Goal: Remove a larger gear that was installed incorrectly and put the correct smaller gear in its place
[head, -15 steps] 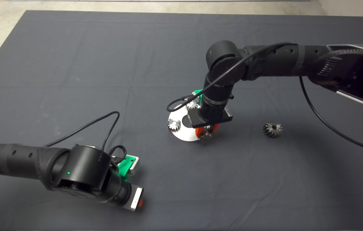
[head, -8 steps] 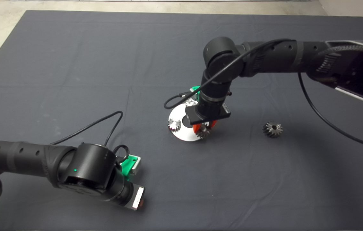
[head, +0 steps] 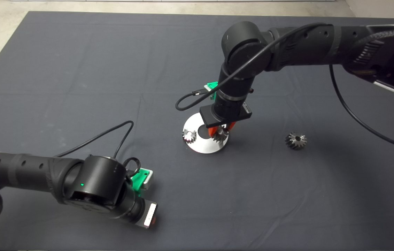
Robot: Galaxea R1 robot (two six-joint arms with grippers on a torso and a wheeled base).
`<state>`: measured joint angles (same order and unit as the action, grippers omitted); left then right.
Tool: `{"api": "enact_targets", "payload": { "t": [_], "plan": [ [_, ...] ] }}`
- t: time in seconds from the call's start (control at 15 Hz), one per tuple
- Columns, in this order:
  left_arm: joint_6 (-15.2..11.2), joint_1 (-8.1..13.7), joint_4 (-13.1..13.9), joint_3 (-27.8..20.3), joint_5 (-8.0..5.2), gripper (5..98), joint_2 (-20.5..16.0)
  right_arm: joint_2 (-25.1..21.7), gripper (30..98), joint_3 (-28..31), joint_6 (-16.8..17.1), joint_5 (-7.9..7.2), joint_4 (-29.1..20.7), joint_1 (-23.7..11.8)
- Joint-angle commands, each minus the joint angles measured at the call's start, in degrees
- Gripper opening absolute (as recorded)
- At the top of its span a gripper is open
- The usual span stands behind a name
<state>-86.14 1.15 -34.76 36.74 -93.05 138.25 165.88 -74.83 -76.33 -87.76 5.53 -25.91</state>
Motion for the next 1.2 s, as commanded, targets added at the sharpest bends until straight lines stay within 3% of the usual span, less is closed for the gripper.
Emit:
{"api": "enact_targets", "payload": {
  "t": [0.0,1.13],
  "plan": [
    [0.7,-1.4,-4.3,2.4,3.23,64.3,0.6,0.2,34.0,0.3,0.1,-5.84,0.9,-1.8],
    [0.8,-1.3,-4.3,2.5,3.23,64.3,0.6,-1.3,34.1,-1.1,1.4,-6.02,4.5,1.0]
  ]
}}
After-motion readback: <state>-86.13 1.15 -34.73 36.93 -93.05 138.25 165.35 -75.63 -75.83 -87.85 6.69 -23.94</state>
